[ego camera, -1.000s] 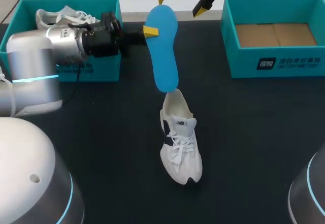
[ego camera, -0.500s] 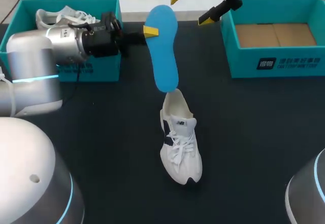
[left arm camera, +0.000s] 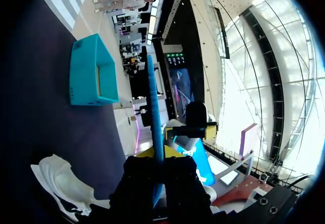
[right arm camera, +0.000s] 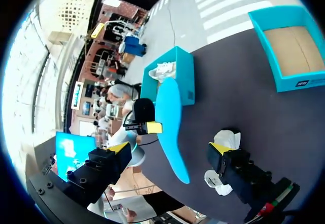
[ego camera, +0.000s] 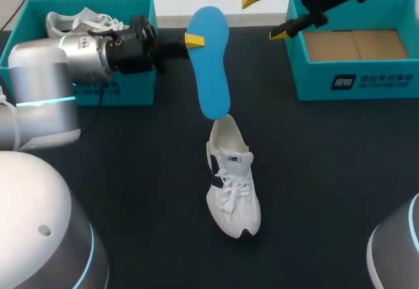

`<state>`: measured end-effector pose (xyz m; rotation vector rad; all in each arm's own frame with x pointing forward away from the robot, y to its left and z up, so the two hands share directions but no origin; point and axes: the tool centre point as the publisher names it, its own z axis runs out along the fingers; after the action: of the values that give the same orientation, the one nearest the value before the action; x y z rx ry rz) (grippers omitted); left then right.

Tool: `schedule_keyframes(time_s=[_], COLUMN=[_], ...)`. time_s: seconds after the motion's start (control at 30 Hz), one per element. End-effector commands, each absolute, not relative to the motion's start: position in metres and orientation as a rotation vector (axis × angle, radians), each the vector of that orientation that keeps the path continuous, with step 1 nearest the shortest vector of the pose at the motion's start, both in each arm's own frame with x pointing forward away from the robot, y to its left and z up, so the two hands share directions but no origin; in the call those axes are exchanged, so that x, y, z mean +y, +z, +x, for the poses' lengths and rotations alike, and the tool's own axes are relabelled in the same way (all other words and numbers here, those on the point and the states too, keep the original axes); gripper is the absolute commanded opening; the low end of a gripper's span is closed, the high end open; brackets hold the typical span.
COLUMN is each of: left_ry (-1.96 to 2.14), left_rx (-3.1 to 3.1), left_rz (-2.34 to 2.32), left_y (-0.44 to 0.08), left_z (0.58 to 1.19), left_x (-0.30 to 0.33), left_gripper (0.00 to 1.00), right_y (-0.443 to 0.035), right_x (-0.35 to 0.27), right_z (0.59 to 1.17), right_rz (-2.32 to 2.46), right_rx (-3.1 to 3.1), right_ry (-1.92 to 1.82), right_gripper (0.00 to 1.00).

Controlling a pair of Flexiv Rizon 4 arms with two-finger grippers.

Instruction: Take the shoe out of the shoebox, open the shoe tongue, remove and reinsert the insole, then place the shoe into the shoebox

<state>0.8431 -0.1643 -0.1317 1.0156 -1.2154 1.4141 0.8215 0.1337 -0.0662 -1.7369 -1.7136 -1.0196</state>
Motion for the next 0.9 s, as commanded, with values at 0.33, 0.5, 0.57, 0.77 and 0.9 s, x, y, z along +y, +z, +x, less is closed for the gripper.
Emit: schedule_keyframes(time_s=[0.33, 0.5, 0.57, 0.77, 0.9], left_ry=[1.415, 1.415, 1.415, 1.415, 1.415], left_rx=[-1.216, -1.216, -1.216, -1.216, -1.216], left_rz=[1.016, 1.016, 1.016, 1.016, 1.016], left_y=[-0.132, -0.132, -0.132, -0.132, -0.132], left_z=[0.842, 0.842, 0.842, 0.842, 0.842], left_x=[-0.164, -0.164, -0.164, -0.164, -0.164], left_gripper=[0.00, 0.00, 0.00, 0.00, 0.00], right_y=[-0.099, -0.105, -0.106, -0.101, -0.101], right_x=[0.124, 0.126, 0.126, 0.124, 0.124], right_z=[0.815, 0.813, 0.813, 0.813, 0.813], right_rz=[-1.411, -1.404, -1.386, -1.327, -1.327], right_rx=[-1.389, -1.369, -1.355, -1.331, -1.331], right_ry=[-1.233, -1.252, -1.295, -1.341, -1.341], right_gripper=[1.00, 1.00, 1.00, 1.00, 1.00])
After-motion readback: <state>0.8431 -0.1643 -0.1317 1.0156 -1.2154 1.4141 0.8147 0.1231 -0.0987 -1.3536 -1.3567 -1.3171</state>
